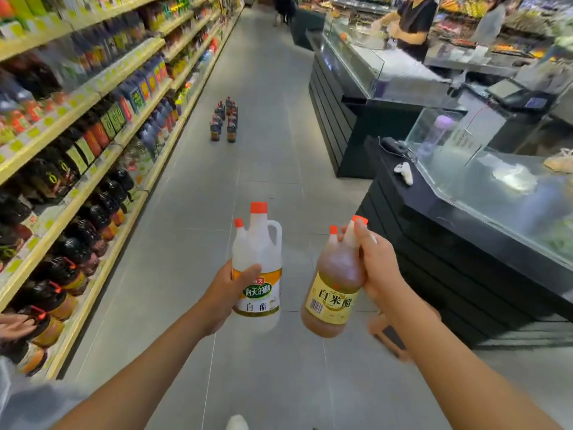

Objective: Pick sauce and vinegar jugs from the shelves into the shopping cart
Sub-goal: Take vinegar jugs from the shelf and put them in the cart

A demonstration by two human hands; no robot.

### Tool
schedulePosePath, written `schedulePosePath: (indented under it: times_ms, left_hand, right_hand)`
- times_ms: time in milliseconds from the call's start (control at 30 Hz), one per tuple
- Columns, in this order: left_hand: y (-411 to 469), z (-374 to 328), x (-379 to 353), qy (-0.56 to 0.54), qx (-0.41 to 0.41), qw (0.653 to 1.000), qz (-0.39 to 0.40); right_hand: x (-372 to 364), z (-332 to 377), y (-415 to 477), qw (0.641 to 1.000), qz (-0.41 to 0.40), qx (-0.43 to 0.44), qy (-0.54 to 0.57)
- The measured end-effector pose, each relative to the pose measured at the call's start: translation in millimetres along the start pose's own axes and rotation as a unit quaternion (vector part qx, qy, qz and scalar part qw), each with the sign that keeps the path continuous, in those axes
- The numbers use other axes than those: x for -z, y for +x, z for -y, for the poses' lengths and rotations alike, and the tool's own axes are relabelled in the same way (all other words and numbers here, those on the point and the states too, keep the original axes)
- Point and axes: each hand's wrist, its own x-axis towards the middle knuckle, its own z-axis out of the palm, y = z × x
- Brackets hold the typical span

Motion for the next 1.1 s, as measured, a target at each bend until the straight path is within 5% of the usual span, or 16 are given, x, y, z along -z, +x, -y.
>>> schedulePosePath:
  times_ms: [400,1100]
  left_hand:
    - [201.6,-65.7,67.0,0.016,-0.009,1.0,-0.021]
    - [547.8,-195.0,246.8,-0.031,-0.051,0.976,-0.208]
  right_hand:
    - [-78.6,28.0,219.9,1.0,0.001,-0.025,-0.001]
    - [-326.4,113.4,667.6,0.979,0.196,-0.058,0.025]
